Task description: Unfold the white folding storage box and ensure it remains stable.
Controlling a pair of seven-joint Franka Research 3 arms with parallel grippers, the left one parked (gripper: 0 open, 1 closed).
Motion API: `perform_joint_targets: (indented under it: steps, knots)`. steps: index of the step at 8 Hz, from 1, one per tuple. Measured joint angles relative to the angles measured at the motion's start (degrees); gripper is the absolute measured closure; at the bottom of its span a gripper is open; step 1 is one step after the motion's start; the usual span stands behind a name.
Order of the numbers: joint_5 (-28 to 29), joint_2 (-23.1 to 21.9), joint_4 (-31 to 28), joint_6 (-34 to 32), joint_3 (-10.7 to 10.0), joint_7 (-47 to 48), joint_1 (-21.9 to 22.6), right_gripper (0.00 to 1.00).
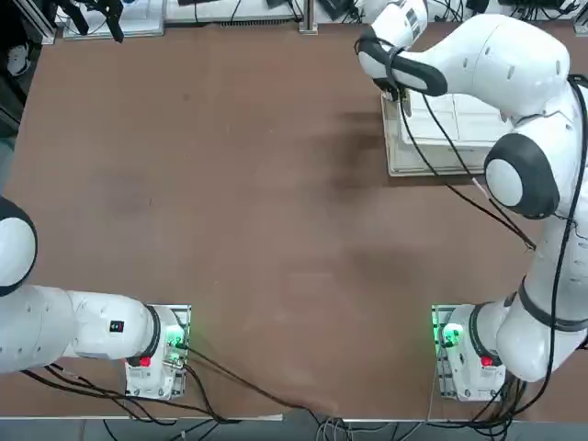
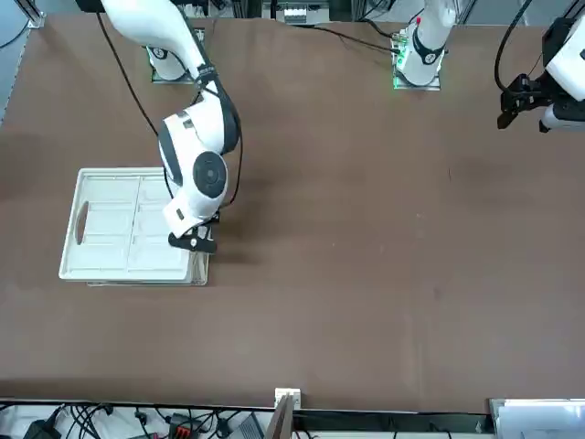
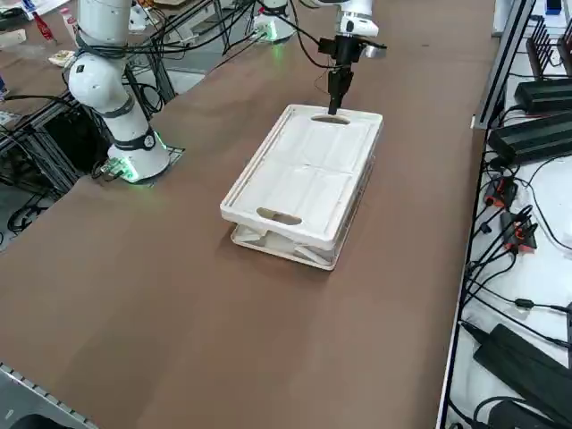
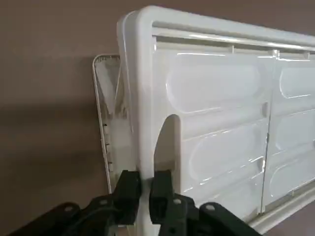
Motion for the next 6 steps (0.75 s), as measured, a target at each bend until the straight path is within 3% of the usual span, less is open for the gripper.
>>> perform_joint_targets:
  steps: [6]
  knots:
    - [-5.41, 0.04, 0.62, -1.10, 0.03, 6.85, 1.87, 0.86]
